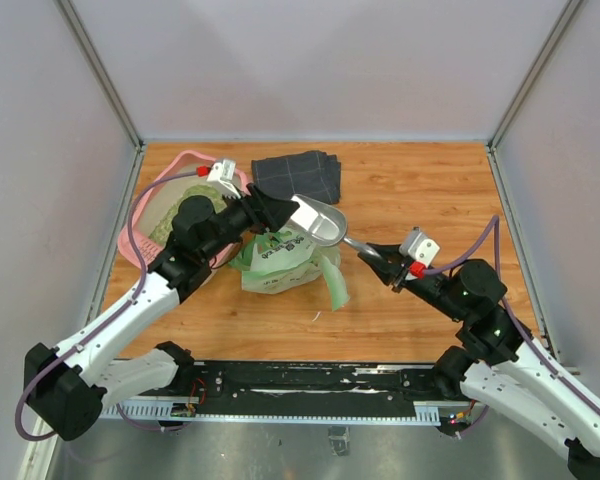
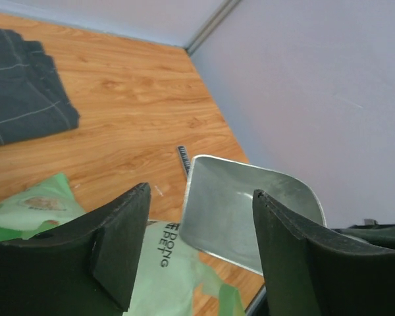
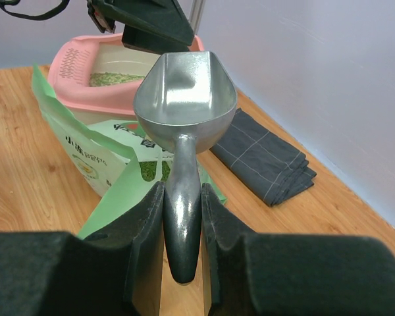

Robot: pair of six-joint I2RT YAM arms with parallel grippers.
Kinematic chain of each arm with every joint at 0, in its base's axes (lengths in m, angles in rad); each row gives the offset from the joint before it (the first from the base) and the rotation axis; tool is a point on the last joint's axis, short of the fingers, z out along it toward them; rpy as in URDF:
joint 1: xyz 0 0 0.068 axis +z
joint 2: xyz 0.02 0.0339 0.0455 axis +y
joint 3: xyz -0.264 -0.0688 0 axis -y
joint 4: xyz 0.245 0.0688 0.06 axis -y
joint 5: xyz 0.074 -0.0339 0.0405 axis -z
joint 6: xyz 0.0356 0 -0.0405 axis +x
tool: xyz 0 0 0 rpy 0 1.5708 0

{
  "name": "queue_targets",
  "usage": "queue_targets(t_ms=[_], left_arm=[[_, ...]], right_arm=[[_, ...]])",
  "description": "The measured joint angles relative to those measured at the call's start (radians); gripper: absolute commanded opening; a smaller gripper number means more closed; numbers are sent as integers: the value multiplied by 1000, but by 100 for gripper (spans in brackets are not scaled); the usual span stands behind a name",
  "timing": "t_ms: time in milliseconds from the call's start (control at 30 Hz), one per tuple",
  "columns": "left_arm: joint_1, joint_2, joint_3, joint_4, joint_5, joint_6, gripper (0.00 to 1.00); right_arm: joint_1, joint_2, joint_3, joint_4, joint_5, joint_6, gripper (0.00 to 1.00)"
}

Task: Fill the litter box with clean litter
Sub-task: Adjust the spatula.

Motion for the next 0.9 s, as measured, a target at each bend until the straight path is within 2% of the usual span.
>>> queue_targets(t_ms=[67, 167, 233, 367, 600, 767, 900], left_arm=[[0, 2, -3, 29, 39, -32, 51], [10, 1, -35, 90, 69, -82, 14], [34, 2, -72, 119, 62, -118, 1], [43, -5, -120, 126, 71, -187, 0], [12, -37, -120, 120, 140, -249, 0], [13, -53, -120, 121, 139, -255, 0], [25, -55, -120, 119, 124, -260, 0]], right_arm=[[0, 17, 0, 22, -10, 8, 3], [0, 47, 0, 40, -21, 19, 14], [0, 57, 3, 36, -22, 17, 24], [0, 100, 71, -104, -20, -32, 36], [0, 222, 309, -396, -45, -167, 43], [0, 232, 335, -462, -56, -173, 43], [0, 259, 293, -451, -79, -137, 51]])
